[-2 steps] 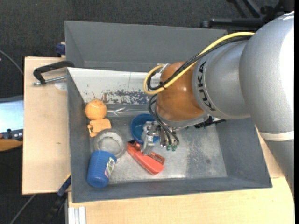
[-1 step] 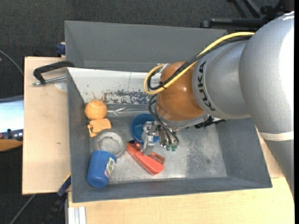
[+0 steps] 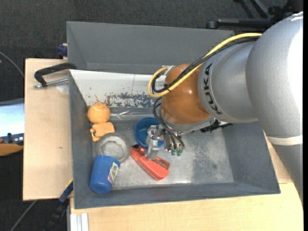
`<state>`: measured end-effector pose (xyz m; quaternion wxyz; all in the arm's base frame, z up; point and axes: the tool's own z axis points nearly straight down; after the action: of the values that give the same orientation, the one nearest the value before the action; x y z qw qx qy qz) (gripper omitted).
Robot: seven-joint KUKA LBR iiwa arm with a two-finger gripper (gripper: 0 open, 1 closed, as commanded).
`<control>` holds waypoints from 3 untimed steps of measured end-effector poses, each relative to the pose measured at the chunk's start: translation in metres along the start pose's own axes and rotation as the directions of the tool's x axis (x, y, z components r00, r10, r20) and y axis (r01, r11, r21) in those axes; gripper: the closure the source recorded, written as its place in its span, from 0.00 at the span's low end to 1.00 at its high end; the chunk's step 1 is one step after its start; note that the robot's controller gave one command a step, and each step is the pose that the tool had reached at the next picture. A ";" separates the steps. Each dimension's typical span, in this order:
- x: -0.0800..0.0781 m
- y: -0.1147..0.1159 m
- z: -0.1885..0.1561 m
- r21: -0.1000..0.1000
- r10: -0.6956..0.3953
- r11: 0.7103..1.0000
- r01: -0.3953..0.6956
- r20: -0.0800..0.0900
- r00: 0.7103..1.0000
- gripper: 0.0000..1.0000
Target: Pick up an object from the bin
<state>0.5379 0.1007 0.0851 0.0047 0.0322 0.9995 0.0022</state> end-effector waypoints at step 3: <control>0.000 0.000 0.000 0.000 0.000 1.000 0.000 0.000 1.000 1.00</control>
Offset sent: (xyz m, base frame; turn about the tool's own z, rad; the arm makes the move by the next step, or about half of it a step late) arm 0.0000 0.0000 0.0000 0.0000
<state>0.5379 0.1008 0.0851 0.0047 0.0322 0.9995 0.0023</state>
